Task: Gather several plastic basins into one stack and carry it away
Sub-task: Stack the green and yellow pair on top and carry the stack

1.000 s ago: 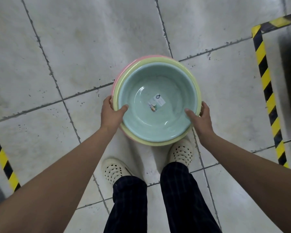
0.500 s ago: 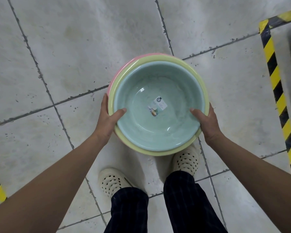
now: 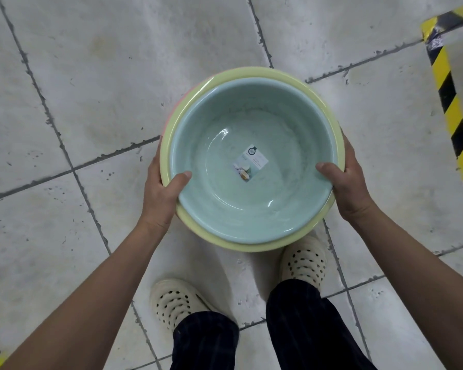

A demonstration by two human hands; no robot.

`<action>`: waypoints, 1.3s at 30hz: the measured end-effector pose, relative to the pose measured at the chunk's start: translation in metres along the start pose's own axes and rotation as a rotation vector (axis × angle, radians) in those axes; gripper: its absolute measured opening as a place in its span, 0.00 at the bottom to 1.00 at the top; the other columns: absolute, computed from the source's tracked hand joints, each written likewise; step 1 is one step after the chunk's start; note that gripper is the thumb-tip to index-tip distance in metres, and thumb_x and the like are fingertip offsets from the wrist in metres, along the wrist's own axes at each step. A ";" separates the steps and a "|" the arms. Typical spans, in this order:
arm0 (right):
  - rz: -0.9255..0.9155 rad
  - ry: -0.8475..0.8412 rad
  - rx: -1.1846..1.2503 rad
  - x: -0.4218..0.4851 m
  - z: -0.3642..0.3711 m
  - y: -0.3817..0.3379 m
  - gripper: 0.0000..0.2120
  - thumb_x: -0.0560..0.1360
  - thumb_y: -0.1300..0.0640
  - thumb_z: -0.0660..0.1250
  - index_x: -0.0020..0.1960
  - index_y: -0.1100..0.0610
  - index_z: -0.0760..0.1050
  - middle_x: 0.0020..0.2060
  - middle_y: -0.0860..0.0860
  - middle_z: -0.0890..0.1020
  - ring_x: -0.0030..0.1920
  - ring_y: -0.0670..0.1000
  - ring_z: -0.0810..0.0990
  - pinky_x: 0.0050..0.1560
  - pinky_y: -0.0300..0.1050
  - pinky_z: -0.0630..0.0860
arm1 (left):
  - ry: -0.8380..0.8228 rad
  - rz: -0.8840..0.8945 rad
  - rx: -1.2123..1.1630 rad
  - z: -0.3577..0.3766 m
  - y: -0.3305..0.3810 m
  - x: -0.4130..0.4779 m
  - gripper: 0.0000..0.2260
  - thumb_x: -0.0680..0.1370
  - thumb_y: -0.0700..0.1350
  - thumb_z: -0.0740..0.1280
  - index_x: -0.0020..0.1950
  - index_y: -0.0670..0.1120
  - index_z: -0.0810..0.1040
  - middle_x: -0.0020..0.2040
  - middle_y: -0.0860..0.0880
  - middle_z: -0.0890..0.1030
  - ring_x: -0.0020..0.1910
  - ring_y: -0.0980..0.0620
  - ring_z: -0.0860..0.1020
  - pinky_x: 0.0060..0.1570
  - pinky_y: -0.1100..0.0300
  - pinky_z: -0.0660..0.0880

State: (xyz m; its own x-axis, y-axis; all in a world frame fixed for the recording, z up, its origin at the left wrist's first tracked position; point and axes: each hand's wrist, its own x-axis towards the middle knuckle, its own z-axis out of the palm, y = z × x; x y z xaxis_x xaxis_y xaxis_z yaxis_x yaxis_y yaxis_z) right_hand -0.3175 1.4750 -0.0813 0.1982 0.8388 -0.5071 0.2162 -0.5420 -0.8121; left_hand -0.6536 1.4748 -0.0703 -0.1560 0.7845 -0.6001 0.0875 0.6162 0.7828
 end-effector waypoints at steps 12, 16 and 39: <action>0.022 -0.051 0.103 -0.035 0.009 -0.051 0.36 0.62 0.53 0.68 0.70 0.39 0.70 0.69 0.53 0.72 0.68 0.59 0.72 0.63 0.67 0.74 | 0.029 -0.006 -0.059 -0.028 0.036 -0.040 0.27 0.71 0.48 0.69 0.70 0.58 0.72 0.61 0.51 0.81 0.58 0.48 0.81 0.56 0.46 0.79; 0.042 -0.066 0.131 -0.070 0.004 -0.103 0.35 0.62 0.52 0.68 0.69 0.38 0.71 0.68 0.53 0.73 0.67 0.59 0.73 0.61 0.67 0.75 | 0.065 -0.034 -0.084 -0.050 0.081 -0.076 0.28 0.69 0.51 0.71 0.69 0.59 0.73 0.61 0.51 0.81 0.59 0.48 0.81 0.57 0.44 0.79; -0.198 -0.705 -0.147 -0.318 0.071 -0.688 0.30 0.64 0.56 0.68 0.65 0.40 0.73 0.60 0.50 0.80 0.58 0.57 0.80 0.50 0.55 0.81 | 0.670 0.045 -0.560 -0.298 0.454 -0.465 0.21 0.73 0.45 0.72 0.66 0.56 0.78 0.59 0.50 0.83 0.57 0.47 0.82 0.58 0.43 0.78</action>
State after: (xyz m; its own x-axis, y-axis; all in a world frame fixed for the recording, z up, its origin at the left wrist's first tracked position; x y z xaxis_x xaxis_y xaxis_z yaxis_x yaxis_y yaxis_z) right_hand -0.5974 1.5848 0.6185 -0.5075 0.7286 -0.4600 0.3192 -0.3369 -0.8858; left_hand -0.8348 1.3691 0.6127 -0.7251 0.4927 -0.4811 -0.3610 0.3229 0.8749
